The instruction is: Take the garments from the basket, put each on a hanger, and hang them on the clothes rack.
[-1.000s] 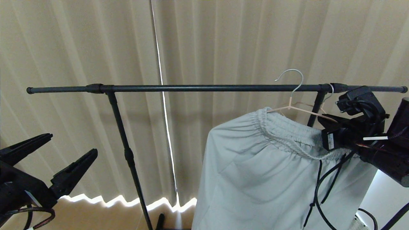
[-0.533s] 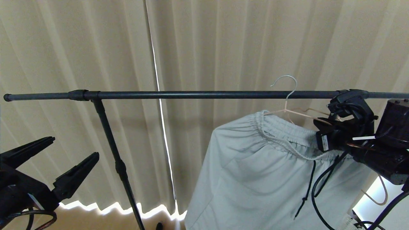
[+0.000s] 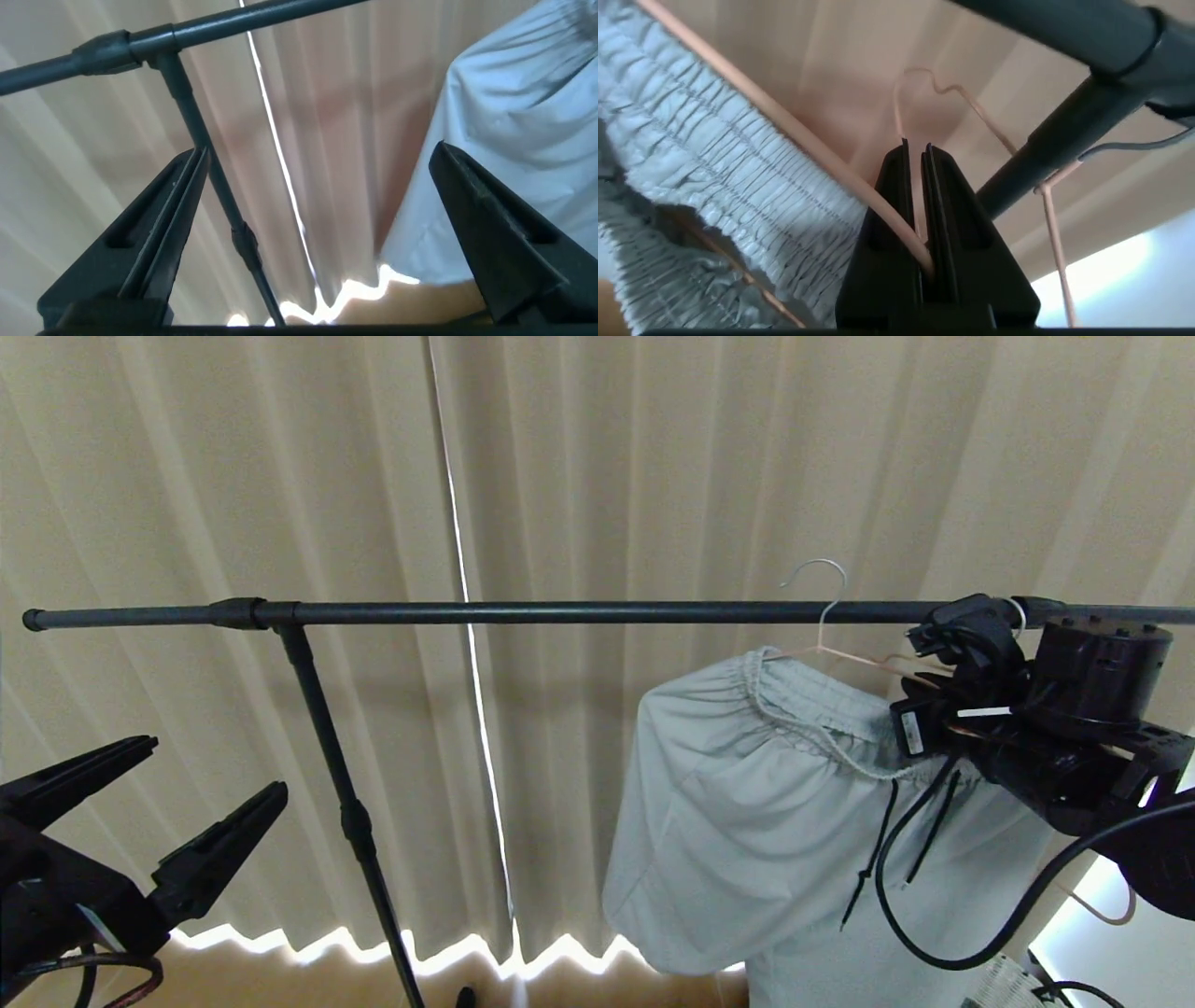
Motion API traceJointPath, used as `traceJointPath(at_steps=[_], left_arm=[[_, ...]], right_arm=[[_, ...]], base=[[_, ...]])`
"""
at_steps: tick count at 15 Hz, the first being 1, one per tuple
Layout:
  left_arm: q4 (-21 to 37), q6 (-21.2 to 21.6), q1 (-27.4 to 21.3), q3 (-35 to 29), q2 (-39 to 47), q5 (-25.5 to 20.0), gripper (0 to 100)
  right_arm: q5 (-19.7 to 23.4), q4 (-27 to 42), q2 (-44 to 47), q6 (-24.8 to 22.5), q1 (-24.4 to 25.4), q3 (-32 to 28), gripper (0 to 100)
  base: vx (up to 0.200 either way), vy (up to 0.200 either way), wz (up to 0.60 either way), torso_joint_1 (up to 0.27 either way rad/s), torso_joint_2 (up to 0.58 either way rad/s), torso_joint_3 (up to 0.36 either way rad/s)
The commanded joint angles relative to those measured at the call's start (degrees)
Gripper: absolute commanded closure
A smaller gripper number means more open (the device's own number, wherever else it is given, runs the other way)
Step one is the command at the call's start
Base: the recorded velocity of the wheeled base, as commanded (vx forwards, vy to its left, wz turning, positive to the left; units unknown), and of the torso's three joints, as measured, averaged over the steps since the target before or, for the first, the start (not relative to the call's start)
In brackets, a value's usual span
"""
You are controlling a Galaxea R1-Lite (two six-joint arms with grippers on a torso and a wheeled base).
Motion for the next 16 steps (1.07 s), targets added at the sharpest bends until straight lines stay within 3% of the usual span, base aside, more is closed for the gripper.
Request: traceJointPath(at_steps=[1,6,16], left_arm=[[-0.02,0.01,-0.06,0.02,0.18,0.01,0],[-0.02,0.01,-0.24,0.63,0.27,-0.07,0],[-0.02,0.01,-0.94,0.72,0.27,0.01,0]], right_arm=[[-1.00,0.19,3.19,-0.06,0.18,-1.61,100],[-1.00,-0.25,5.57,0.03,0.70,-1.43,100],[-0.64,-1.92,9.26,-0.06,10.11,-3.45,100]], base=[[0.000,0.000,0.00,0.000,0.00,0.000],[0.000,0.000,0.00,0.000,0.00,0.000],[0.000,0.000,0.00,0.000,0.00,0.000]])
